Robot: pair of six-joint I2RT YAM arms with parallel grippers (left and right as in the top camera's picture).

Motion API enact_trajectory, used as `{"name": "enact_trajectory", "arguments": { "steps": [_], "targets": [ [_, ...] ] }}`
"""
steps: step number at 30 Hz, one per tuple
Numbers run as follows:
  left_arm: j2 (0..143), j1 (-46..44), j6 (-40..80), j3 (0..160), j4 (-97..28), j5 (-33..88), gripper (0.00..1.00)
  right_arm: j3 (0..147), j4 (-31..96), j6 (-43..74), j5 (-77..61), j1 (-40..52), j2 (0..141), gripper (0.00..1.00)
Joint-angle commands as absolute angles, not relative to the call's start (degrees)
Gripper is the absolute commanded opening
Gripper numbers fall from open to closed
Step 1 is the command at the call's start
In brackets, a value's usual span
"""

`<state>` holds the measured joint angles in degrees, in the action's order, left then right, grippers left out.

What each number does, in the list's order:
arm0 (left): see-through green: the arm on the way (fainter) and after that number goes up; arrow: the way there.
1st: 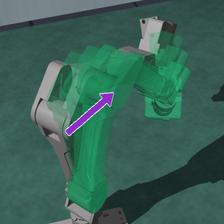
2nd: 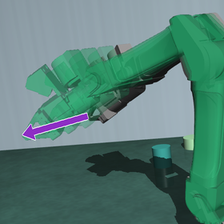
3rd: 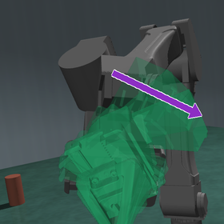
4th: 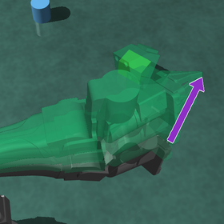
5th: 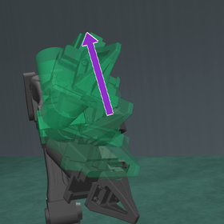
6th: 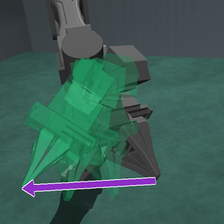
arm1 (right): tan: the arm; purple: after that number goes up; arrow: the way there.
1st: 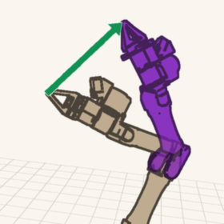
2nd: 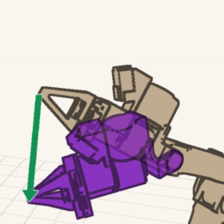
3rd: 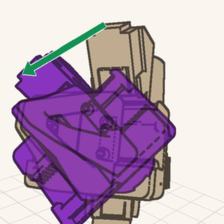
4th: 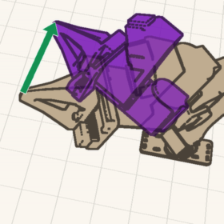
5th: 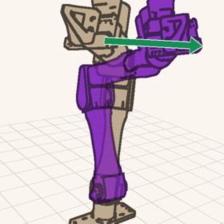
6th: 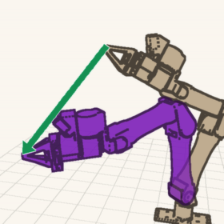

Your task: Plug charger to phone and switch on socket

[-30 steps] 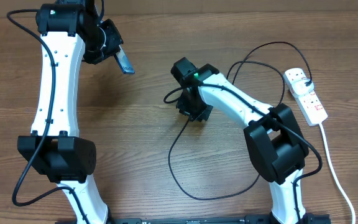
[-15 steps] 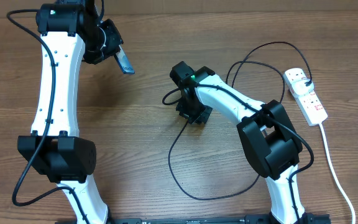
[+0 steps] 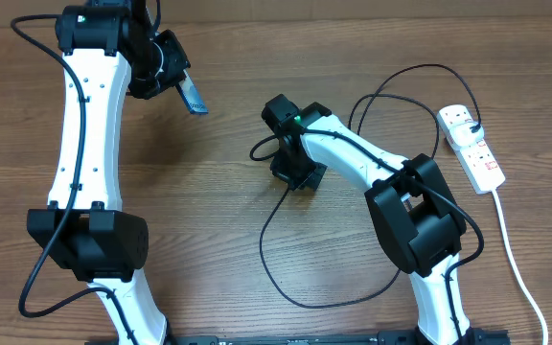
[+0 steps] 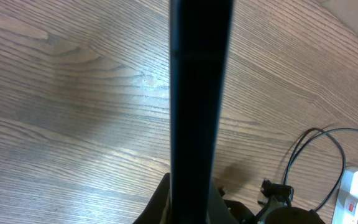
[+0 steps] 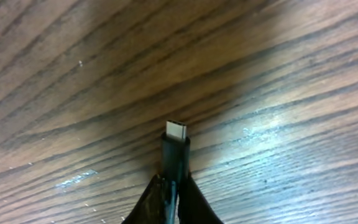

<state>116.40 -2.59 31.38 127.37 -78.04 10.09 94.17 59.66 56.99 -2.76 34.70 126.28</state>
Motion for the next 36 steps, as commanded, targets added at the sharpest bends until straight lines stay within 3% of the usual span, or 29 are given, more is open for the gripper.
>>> {"name": "enact_trajectory", "arguments": {
  "steps": [1,12,19,27,36],
  "targets": [
    [116.2,-2.7,30.2,128.0,-77.8,11.0,0.04,93.8,59.6,57.0,-2.5,35.1,128.9,0.08],
    [116.2,-2.7,30.0,128.0,-77.8,11.1,0.04,93.8,58.8,54.5,-2.8,33.9,128.9,0.04],
    [116.2,-2.7,27.2,128.0,-76.7,14.3,0.04,93.9,56.6,45.9,-9.9,31.2,128.1,0.04],
    [116.2,-2.6,17.8,128.0,-69.8,34.8,0.04,93.9,53.4,31.1,-21.4,28.5,120.4,0.04],
    [116.2,-1.5,17.7,128.0,-60.0,52.9,0.04,93.9,54.4,17.6,-34.7,28.5,108.9,0.04]
  ]
}}
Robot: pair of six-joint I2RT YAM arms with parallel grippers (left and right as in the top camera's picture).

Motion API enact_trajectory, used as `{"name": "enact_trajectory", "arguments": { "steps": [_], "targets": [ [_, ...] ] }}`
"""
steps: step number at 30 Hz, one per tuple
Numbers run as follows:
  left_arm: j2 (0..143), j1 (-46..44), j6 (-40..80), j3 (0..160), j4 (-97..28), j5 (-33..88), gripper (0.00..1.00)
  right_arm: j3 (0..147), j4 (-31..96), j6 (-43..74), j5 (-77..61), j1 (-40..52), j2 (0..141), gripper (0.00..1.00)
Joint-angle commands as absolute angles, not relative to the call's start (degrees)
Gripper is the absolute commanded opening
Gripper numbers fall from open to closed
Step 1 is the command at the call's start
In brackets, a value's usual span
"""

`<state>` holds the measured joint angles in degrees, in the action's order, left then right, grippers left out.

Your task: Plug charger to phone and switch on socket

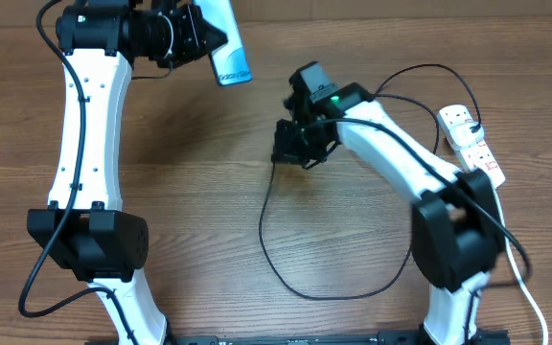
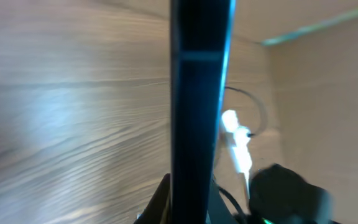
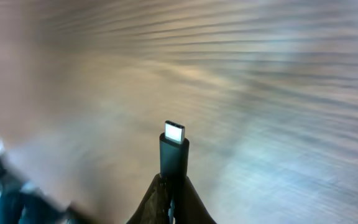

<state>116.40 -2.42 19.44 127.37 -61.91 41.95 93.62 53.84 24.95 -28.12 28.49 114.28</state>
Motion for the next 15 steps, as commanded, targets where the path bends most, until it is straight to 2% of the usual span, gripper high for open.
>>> {"name": "enact_trajectory", "arguments": {
  "steps": [1,15],
  "targets": [
    [116.2,-1.3,17.7,128.0,-59.5,54.2,0.04,93.9,54.8,17.2,-34.7,28.5,107.9,0.04],
    [116.2,0.1,16.6,128.0,-54.5,71.9,0.04,93.9,56.7,12.5,-34.9,28.9,94.3,0.04]
  ]
}}
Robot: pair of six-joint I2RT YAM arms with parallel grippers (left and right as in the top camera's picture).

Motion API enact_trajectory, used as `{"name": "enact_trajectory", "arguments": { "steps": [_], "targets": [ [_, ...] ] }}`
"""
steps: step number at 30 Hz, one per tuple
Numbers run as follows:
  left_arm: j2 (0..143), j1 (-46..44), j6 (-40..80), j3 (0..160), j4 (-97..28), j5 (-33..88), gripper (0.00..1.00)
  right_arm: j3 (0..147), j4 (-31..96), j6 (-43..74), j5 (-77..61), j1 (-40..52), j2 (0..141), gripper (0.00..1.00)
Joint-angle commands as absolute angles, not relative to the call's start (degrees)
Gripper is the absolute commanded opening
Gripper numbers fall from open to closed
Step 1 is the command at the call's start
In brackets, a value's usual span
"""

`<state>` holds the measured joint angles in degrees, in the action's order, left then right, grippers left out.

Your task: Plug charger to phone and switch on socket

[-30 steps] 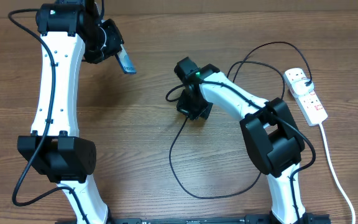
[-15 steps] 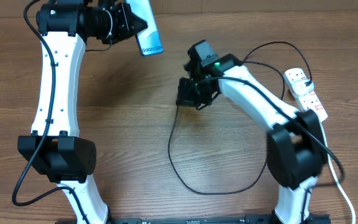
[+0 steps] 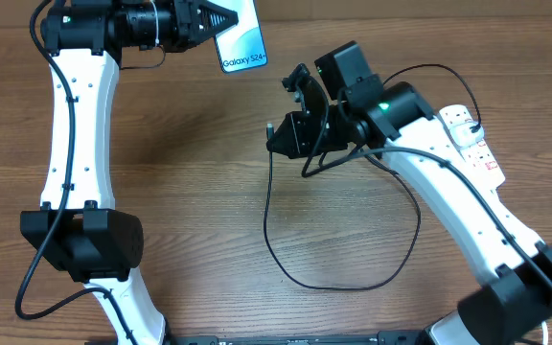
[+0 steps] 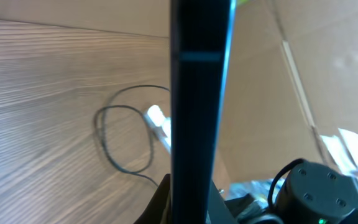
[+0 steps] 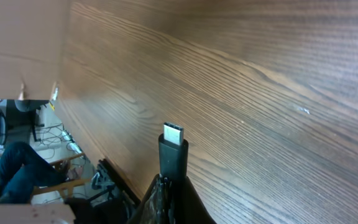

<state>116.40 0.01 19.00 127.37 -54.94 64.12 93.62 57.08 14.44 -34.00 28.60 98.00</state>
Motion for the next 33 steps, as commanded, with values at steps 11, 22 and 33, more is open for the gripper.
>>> {"name": "enact_trajectory", "arguments": {
  "steps": [11,22,33],
  "targets": [
    [116.2,-1.7,14.9,128.0,-57.9,72.0,0.04,94.8,57.4,11.7,-27.8,32.0,90.4,0.04],
    [116.2,-4.5,7.6,128.0,-64.5,72.1,0.04,98.4,58.5,11.9,-20.7,35.9,90.4,0.04],
    [116.2,-4.5,4.7,128.0,-66.3,77.8,0.04,99.5,58.8,13.9,-15.0,35.9,90.4,0.04]
  ]
}}
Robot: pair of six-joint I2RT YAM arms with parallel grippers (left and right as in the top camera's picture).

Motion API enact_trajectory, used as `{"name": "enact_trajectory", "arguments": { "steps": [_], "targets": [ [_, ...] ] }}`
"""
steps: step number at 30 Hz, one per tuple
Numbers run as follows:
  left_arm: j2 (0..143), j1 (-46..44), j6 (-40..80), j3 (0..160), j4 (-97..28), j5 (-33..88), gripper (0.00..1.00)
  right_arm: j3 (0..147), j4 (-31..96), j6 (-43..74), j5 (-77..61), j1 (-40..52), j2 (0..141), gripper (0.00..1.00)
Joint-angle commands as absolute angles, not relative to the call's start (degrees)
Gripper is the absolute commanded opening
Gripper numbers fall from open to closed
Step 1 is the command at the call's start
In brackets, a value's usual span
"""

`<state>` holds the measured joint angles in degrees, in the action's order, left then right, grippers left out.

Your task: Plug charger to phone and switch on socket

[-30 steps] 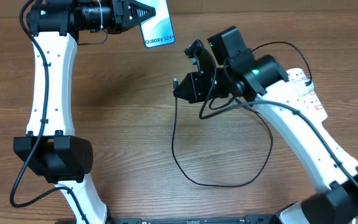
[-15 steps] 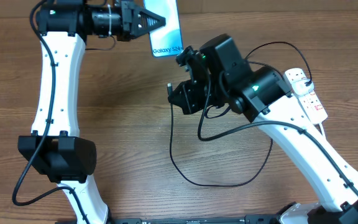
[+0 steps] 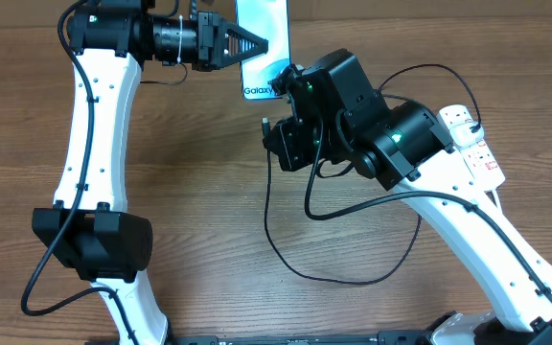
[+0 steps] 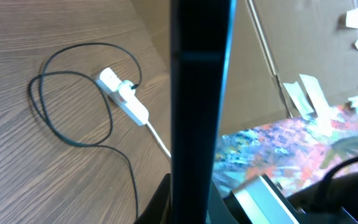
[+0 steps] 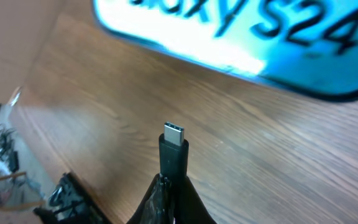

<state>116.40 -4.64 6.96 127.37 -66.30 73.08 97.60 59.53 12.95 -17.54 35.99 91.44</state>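
My left gripper (image 3: 247, 43) is shut on the phone (image 3: 264, 53), a light blue Galaxy handset held in the air at the top centre; in the left wrist view it is a dark edge-on bar (image 4: 201, 93). My right gripper (image 3: 274, 134) is shut on the black charger plug (image 5: 173, 146), whose metal tip points up at the phone's lit screen (image 5: 241, 43) just beyond it. The black cable (image 3: 286, 249) loops over the table to the white socket strip (image 3: 472, 144) at the right edge.
The wooden table (image 3: 190, 220) carries the cable loops, and the socket strip's white lead (image 3: 520, 268) runs down the right side. The right arm (image 3: 391, 144) reaches across the middle. Cardboard walls and clutter (image 4: 303, 124) lie beyond the table.
The left gripper has carried the phone right and slightly down, closer to the right gripper. The right arm has lifted and turned, so the plug tip now faces the phone's screen.
First the left gripper held the phone at the upper left while the right gripper held the plug low over the table's middle. Then both stood higher and farther back. Later the phone hung at top centre with the plug to its right; now plug and phone are close together.
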Motion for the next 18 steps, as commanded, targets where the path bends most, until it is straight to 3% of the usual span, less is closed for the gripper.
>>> {"name": "enact_trajectory", "arguments": {
  "steps": [1,18],
  "targets": [
    [116.2,-4.5,4.7,128.0,-66.3,77.8,0.04,99.5,58.5,13.9,-15.0,35.9,90.4,0.04],
    [116.2,-4.5,3.8,128.0,-66.3,77.7,0.04,102.1,58.0,15.0,-12.9,35.9,90.4,0.04]
  ]
}}
